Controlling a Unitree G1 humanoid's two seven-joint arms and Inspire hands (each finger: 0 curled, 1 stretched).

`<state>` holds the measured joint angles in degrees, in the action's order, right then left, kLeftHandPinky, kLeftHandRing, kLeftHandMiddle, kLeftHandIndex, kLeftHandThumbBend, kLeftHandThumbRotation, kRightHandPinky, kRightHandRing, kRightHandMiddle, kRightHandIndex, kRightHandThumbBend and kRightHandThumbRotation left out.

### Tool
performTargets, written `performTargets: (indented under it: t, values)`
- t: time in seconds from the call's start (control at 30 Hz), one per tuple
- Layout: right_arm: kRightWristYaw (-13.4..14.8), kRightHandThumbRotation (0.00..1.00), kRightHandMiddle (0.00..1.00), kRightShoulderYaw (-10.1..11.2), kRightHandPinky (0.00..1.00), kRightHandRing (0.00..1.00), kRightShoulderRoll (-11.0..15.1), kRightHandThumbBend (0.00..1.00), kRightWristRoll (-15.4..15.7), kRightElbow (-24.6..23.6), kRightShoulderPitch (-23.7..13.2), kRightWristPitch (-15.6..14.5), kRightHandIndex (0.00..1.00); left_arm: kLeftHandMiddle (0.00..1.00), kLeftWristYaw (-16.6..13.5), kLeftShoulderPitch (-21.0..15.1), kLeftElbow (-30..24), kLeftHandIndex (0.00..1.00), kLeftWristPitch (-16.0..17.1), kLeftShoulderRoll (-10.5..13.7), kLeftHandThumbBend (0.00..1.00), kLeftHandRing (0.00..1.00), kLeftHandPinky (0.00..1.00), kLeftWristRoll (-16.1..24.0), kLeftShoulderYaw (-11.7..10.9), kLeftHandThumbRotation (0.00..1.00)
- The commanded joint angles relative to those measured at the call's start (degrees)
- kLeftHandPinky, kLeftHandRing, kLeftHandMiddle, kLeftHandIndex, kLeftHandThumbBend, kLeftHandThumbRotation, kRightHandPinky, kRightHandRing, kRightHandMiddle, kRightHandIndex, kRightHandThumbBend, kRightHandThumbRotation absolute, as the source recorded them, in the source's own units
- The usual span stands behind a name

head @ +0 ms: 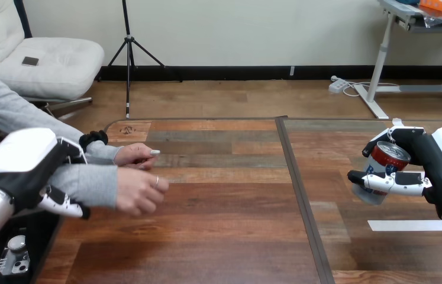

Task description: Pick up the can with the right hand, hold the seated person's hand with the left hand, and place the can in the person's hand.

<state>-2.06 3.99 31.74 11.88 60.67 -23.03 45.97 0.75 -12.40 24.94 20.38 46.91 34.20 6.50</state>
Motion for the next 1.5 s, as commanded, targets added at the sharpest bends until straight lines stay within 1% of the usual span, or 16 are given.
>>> performTargets:
  t: [0.0, 0.1, 0.33, 0.43, 0.53, 0.73, 0.93, 1.1, 1.3, 1.47]
  values:
    - [1.3, 0.00, 0.41, 0.7, 0.32, 0.35, 1.1, 0.67, -0.7, -2.2, -4.0, 0.7, 0.45, 0.34, -2.8, -1.9, -3.6, 0.45, 1.5, 1.5, 0.82, 0.26, 0.20, -1.0, -3.2, 0.00]
    - [1.4, 0.00, 0.41, 0.6, 0.32, 0.35, 1.2, 0.67, -0.6, -2.2, -4.0, 0.8, 0.45, 0.33, -3.2, -1.7, -3.8, 0.45, 1.7, 1.4, 0.82, 0.25, 0.19, -1.1, -3.5, 0.00]
    - [1.6, 0.00, 0.41, 0.5, 0.33, 0.35, 1.3, 0.68, -0.3, -2.1, -4.0, 1.2, 0.45, 0.33, -2.3, -1.4, -3.9, 0.45, 1.9, 1.2, 0.81, 0.26, 0.19, -2.2, -4.1, 0.00]
    - [1.5, 0.00, 0.41, 0.5, 0.32, 0.35, 1.2, 0.68, -0.4, -2.2, -3.9, 1.0, 0.45, 0.34, -2.4, -1.3, -3.9, 0.45, 2.1, 1.1, 0.81, 0.27, 0.21, -2.5, -4.2, 0.00]
    - [1.3, 0.00, 0.40, 0.6, 0.32, 0.35, 1.2, 0.68, -0.6, -2.3, -3.9, 0.8, 0.45, 0.35, -3.4, -1.3, -3.6, 0.45, 3.0, 1.1, 0.82, 0.27, 0.21, -2.5, -4.3, 0.00]
    - [1.2, 0.00, 0.40, 0.7, 0.32, 0.35, 1.0, 0.67, -0.8, -2.4, -3.8, 0.6, 0.45, 0.33, -3.7, -0.9, -4.1, 0.44, 2.7, 0.8, 0.83, 0.26, 0.21, -3.0, -4.7, 0.00]
    - [1.2, 0.00, 0.40, 0.7, 0.32, 0.35, 1.0, 0.68, -0.8, -2.3, -3.8, 0.9, 0.45, 0.32, -5.8, -0.9, -3.1, 0.44, 4.5, 0.8, 0.85, 0.24, 0.19, -2.7, -4.5, 0.00]
    - [0.8, 0.00, 0.40, 0.8, 0.32, 0.35, 0.9, 0.68, -1.1, -2.2, -3.8, 1.1, 0.45, 0.32, -6.5, -0.8, -2.9, 0.44, 4.7, 0.8, 0.86, 0.24, 0.19, -2.6, -4.4, 0.00]
    - [0.7, 0.00, 0.40, 0.7, 0.32, 0.35, 1.0, 0.67, -1.1, -2.2, -3.7, 1.1, 0.45, 0.32, -8.4, -0.7, -2.1, 0.43, 6.4, 0.7, 0.87, 0.24, 0.19, -2.4, -4.2, 0.00]
    - [0.6, 0.00, 0.40, 0.7, 0.32, 0.35, 1.0, 0.67, -1.1, -2.2, -3.7, 1.1, 0.45, 0.32, -9.4, -0.4, -2.5, 0.43, 6.6, 0.4, 0.87, 0.24, 0.19, -2.1, -4.0, 0.00]
